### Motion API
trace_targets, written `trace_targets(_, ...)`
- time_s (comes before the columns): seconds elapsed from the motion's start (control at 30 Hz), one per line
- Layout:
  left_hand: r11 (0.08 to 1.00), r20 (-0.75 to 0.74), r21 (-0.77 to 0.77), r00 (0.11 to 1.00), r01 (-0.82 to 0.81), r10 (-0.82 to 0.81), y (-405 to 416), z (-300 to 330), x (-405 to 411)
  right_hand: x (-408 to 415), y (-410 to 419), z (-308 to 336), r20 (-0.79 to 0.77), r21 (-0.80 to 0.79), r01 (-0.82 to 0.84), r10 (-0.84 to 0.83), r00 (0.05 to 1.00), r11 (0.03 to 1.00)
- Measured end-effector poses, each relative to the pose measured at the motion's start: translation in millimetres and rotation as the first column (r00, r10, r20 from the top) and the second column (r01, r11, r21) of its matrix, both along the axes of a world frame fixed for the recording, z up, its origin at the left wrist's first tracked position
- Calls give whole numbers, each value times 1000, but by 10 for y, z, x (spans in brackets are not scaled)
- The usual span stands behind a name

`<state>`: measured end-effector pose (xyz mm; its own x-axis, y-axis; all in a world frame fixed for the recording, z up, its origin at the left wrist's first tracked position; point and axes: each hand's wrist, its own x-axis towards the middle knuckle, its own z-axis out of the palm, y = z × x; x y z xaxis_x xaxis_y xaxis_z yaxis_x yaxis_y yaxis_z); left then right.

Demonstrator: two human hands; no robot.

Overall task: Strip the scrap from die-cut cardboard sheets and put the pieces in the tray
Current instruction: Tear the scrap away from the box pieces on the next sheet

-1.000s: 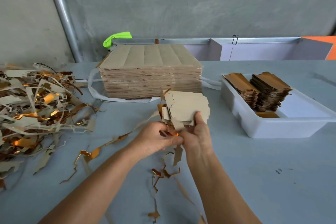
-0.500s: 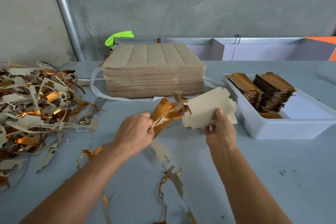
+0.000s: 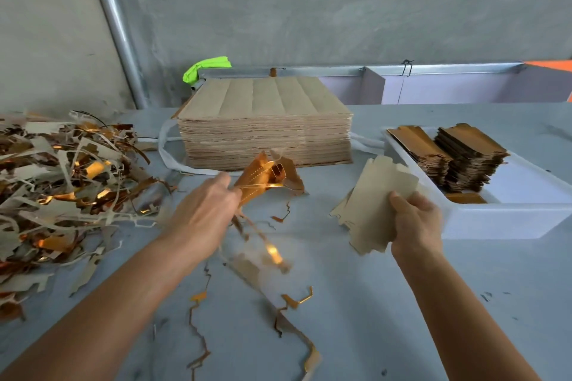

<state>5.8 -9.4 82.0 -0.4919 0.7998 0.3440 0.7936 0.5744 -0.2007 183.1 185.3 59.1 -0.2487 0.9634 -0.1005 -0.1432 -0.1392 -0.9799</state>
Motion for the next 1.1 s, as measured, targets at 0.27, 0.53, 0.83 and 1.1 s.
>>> trace_targets(0.27,987,-9,145,998,62,-61,99,-172,463,15,-134,321,424,484,-268,44,905,833)
trace_targets(0.53,950,-304,63,913,306,-274,254,-423,916,-198,-359,257,748,352,-509,92,657,785)
trace_targets(0.83,858,-381,156,831,489,-404,304,-792,1178,-98,-253,-151,393,-152,-379,408,824,913)
trace_targets(1.1,763,-134,151,778,628,-614,194,-804,938,-116,-210,-298,223,-203,-432,471,854,879)
